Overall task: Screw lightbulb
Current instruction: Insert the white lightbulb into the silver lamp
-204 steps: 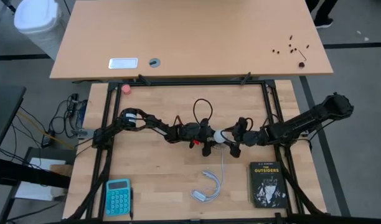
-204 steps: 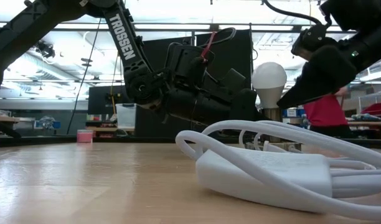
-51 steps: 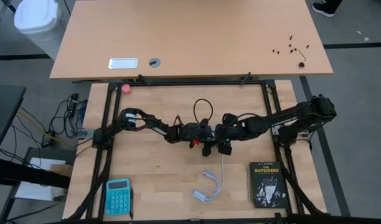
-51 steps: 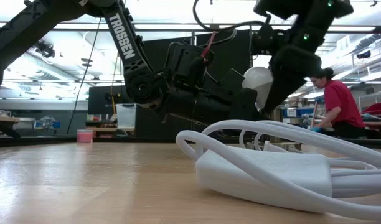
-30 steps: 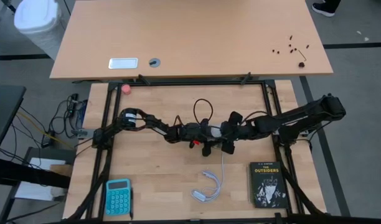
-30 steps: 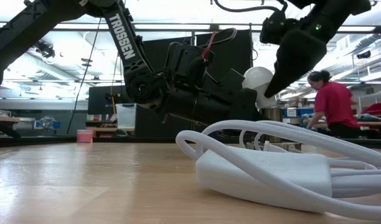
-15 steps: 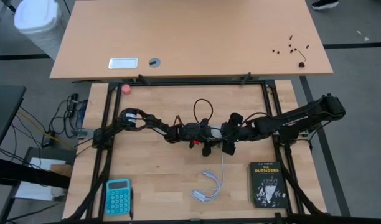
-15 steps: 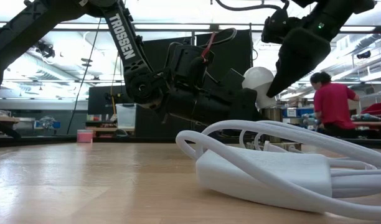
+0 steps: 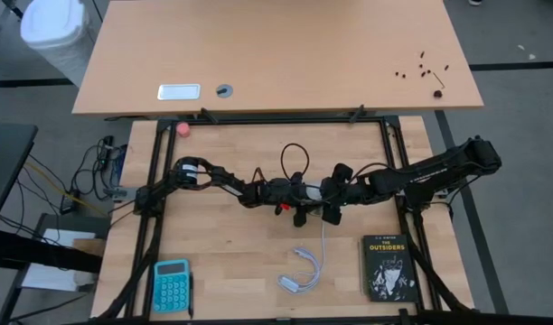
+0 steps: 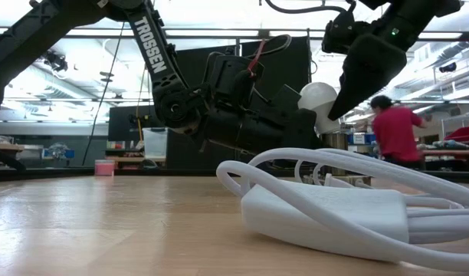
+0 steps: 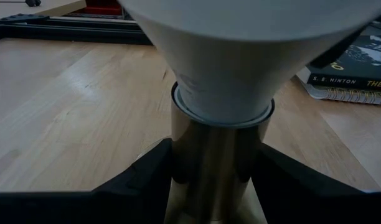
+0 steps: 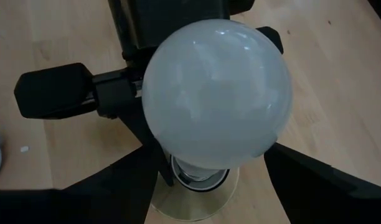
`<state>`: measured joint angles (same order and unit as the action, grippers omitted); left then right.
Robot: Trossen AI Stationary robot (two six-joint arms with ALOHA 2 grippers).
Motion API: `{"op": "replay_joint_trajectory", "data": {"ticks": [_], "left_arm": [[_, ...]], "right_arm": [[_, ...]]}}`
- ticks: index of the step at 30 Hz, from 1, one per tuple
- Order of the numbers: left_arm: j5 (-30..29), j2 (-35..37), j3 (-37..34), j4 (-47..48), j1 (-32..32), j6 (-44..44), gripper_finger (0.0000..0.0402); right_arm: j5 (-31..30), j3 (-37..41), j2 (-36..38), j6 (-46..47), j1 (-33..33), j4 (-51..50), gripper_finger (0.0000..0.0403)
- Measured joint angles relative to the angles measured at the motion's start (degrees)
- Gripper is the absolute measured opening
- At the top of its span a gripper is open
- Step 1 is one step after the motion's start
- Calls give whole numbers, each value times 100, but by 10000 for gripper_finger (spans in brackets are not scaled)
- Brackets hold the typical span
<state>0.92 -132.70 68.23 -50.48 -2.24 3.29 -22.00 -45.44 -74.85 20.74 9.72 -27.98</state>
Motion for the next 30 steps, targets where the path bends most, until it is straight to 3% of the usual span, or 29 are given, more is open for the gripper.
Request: {"op": "replay_joint_trajectory", "data": {"ticks": [30], "left_arm": [[1, 0, 0, 0, 0, 2, 204]], "right_arm": [[-105, -8, -2, 313, 101, -572, 299]]}}
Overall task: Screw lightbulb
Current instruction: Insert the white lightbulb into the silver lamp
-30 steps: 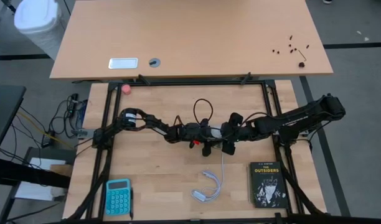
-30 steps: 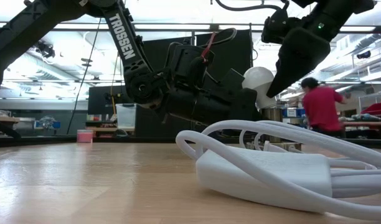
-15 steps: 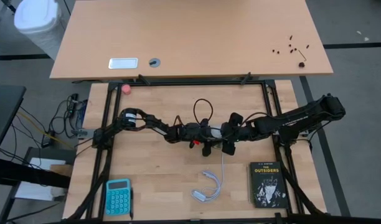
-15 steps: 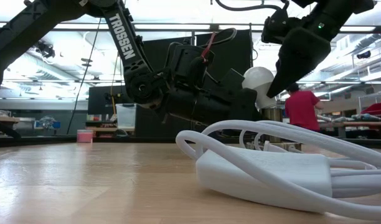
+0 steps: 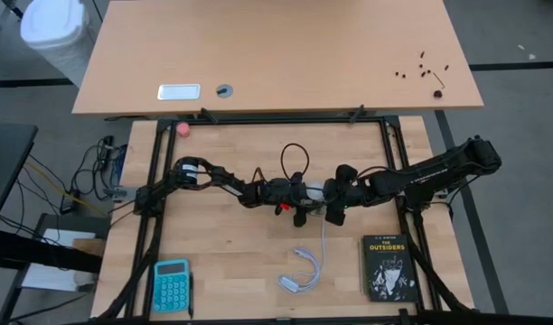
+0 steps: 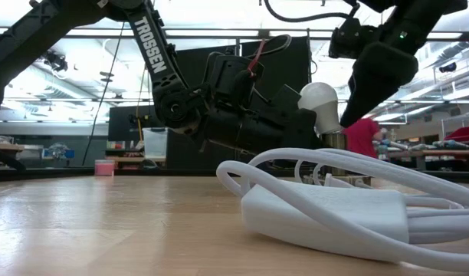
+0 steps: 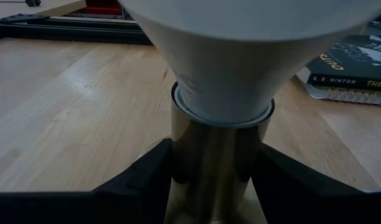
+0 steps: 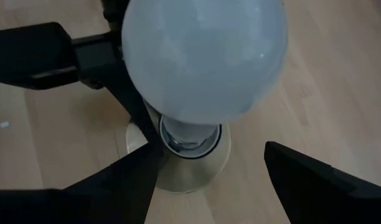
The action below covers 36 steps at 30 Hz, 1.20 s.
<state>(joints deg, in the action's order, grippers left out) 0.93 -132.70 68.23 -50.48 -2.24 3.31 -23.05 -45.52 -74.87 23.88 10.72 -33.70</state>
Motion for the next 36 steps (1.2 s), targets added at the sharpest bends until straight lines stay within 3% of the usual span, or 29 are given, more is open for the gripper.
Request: {"op": "replay_joint_trajectory", "data": {"ticks": [36], "left_arm": [[0, 2, 2, 24, 0, 0, 204]], "right_arm": [[151, 0, 61, 749, 135, -278, 299]]}}
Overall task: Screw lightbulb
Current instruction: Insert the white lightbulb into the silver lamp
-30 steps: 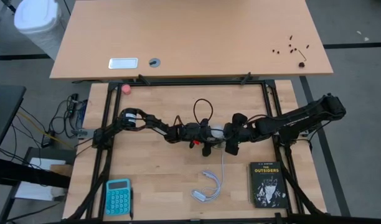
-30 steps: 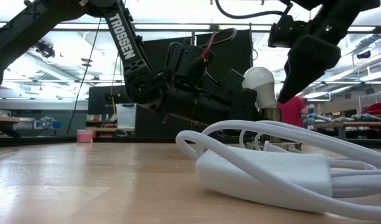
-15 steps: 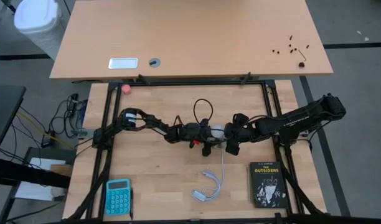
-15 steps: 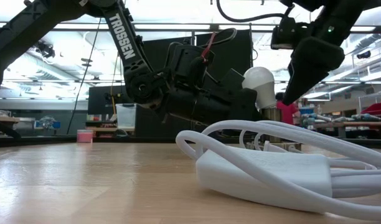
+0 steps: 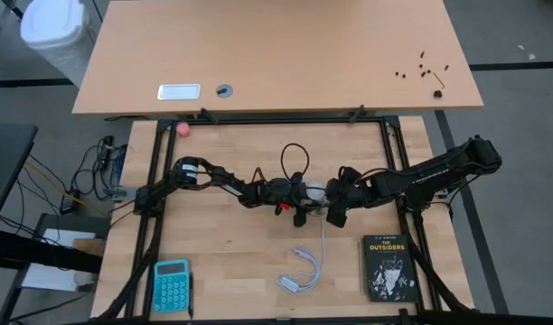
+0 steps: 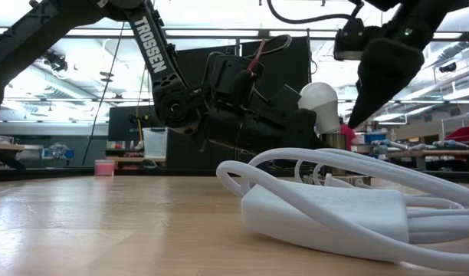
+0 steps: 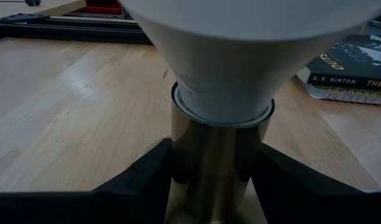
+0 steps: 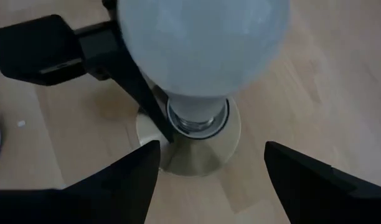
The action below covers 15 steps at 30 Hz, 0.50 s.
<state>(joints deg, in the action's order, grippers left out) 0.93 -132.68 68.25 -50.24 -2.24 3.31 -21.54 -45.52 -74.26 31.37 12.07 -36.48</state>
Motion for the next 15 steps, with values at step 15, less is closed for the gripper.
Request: {"op": "replay_joint_trajectory", "data": {"ticks": [15], "left_arm": [[40, 0, 0, 4, 0, 16, 204]], "right_arm": [[-970, 1438, 44, 615, 827, 1884, 297]]}}
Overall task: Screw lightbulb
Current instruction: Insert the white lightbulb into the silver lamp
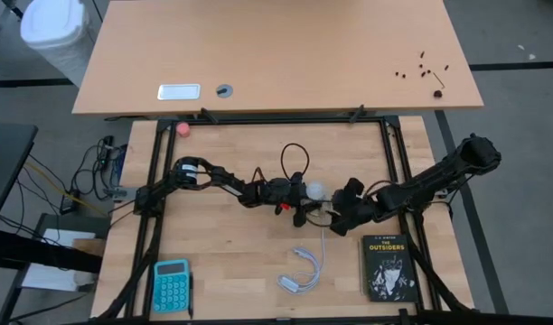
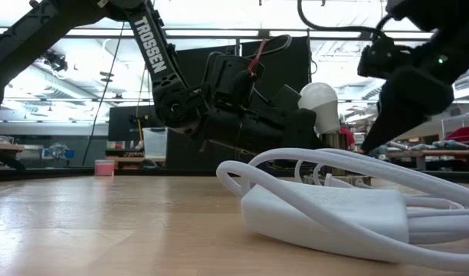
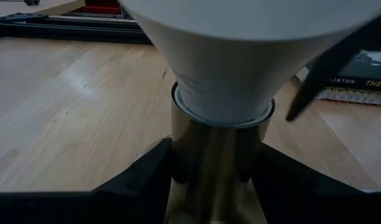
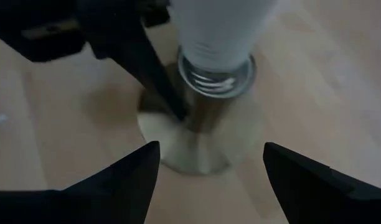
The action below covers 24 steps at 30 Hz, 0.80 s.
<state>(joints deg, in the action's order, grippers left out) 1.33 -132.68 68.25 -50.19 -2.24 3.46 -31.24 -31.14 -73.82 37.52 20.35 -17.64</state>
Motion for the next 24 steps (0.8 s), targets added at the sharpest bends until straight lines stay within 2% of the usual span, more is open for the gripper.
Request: {"op": "replay_joint_trajectory", "data": {"ticks": [4, 11, 24], "left_arm": [[97, 2, 0, 53, 0, 0, 204], [466, 7, 4, 145, 0, -38, 204], [1354, 13, 9, 391, -13, -306, 204]], "right_arm": [[15, 284, 0, -407, 25, 1156, 297], [-71, 361, 0, -991, -151, 1328, 297], [700, 418, 319, -1869, -240, 1387, 293]]}}
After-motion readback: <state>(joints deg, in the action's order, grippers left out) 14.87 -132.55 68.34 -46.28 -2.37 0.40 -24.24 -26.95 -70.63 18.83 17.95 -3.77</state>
